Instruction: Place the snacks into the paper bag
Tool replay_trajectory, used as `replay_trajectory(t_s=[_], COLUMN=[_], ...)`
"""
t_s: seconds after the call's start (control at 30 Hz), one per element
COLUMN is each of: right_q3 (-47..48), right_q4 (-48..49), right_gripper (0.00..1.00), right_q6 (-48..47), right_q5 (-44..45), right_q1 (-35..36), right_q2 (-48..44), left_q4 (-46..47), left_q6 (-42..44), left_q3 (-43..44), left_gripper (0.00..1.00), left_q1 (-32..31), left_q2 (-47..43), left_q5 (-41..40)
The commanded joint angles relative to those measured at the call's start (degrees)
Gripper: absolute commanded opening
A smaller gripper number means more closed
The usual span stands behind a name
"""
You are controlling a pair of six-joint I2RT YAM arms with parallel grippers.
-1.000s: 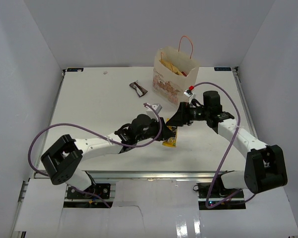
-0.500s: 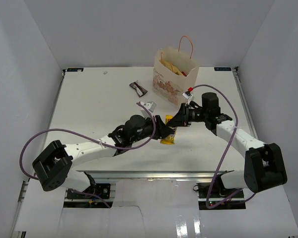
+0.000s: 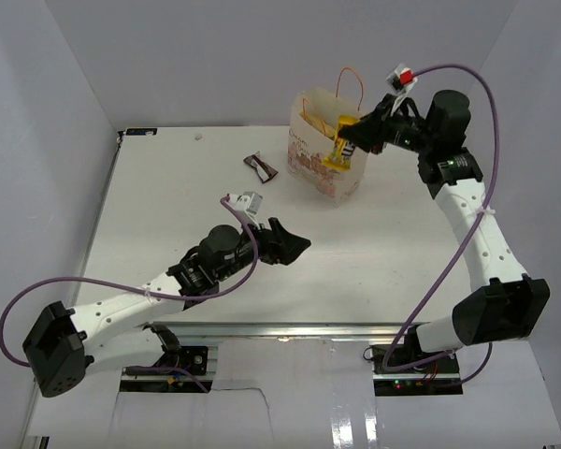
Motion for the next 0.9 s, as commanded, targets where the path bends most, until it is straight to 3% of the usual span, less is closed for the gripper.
replay_trajectory(t_s=[0.0, 0.13, 0.33, 0.5, 0.6, 0.87], right_q3=[8.1, 12.9, 17.8, 18.3, 17.7, 15.0], right_q4=[1.8, 7.3, 10.4, 10.4, 10.3, 9.8], right_gripper=[0.08, 0.08, 0.08, 0.34, 0.6, 0.62], right_q6=[-7.1, -6.1, -10.4, -16.0, -16.9, -11.5], right_q5=[9.1, 23.5, 29.4, 29.1, 28.6, 29.0], right_q1=[-0.3, -0.3, 0.5, 1.0, 0.9, -3.7], right_q2=[2.9, 8.9, 17.3, 19.8, 18.4, 13.2], left_q4=[-8.0, -10.5, -11.8, -12.0, -11.7, -11.9], left_q6=[0.6, -1.6, -2.8, -2.9, -2.8, -2.4], left_q3=[-2.9, -6.5, -8.6, -8.5, -8.3, -7.5], left_gripper=[0.89, 0.89, 0.9, 0.9, 0.9, 0.9], left_q1=[0.4, 0.5, 0.5, 0.5, 0.5, 0.5], left_q2=[-4.7, -9.2, -13.1, -12.5, -11.5, -9.4], left_q5=[-5.0, -6.3, -8.8, -9.0, -8.8, -8.5])
